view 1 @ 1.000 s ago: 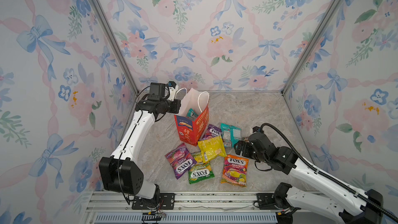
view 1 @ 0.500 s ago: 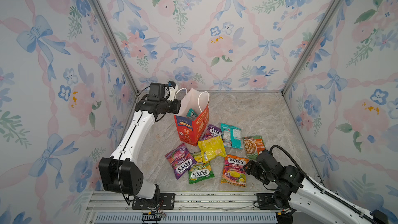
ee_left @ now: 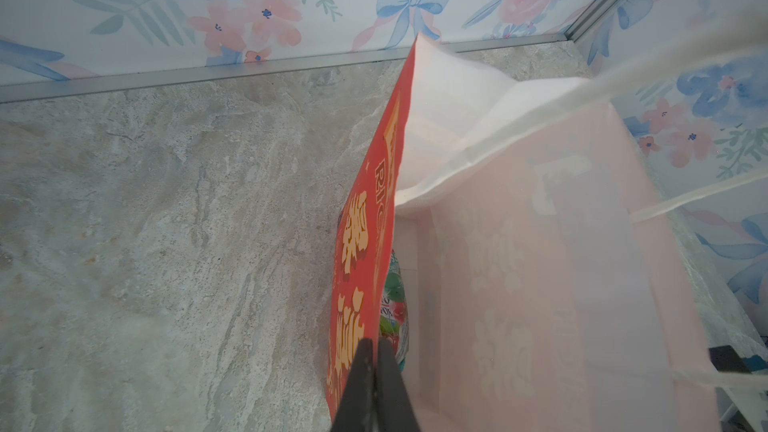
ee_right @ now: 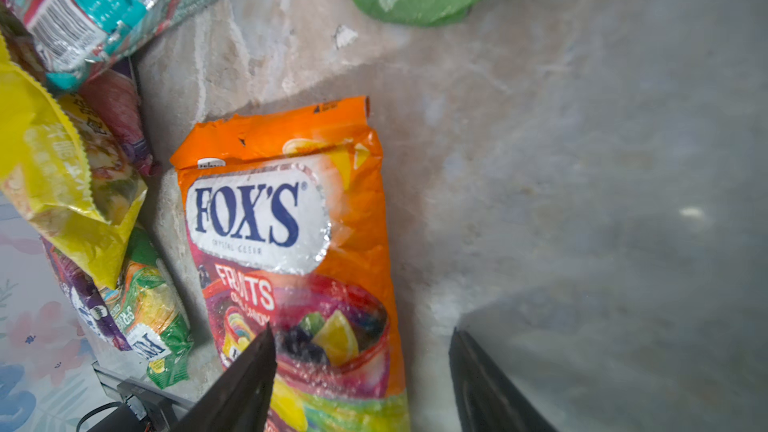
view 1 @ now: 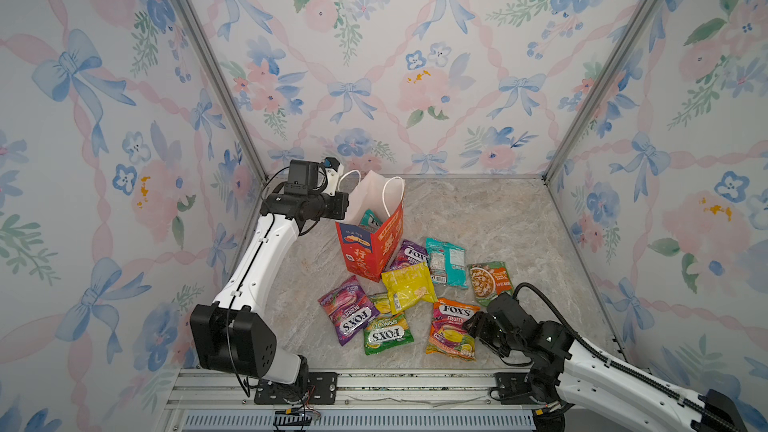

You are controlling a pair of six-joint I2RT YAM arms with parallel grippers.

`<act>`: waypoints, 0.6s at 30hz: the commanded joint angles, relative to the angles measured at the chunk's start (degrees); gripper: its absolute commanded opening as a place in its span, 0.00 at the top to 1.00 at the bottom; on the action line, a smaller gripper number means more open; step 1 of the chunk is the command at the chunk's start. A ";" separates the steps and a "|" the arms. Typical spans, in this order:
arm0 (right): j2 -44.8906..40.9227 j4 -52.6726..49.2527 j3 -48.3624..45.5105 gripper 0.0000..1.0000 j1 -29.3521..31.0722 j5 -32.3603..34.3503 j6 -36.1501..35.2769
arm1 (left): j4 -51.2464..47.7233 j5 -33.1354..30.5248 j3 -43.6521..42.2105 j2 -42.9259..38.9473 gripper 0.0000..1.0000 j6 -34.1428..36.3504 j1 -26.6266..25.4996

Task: Place the snacks into the paper bag
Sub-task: 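Lower the right gripper and grasp the orange Fox's Fruits packet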

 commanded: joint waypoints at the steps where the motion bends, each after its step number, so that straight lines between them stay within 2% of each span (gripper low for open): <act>1: 2.20 3.61 -0.33 0.31 1.36 0.69 1.67 | -1.77 -0.35 -1.03 -0.77 1.00 -0.77 0.08; 5: 4.73 5.86 -0.23 0.34 1.96 0.93 2.05 | -1.78 -0.07 -0.93 -0.69 1.00 -0.85 0.04; 9: 5.65 7.17 -0.65 0.41 2.37 1.44 2.86 | -1.82 0.11 -1.15 -0.73 1.00 -0.85 0.03; 18: 5.23 7.54 0.13 0.78 2.41 3.20 2.98 | -1.80 0.44 -1.11 -0.80 1.00 -1.03 0.03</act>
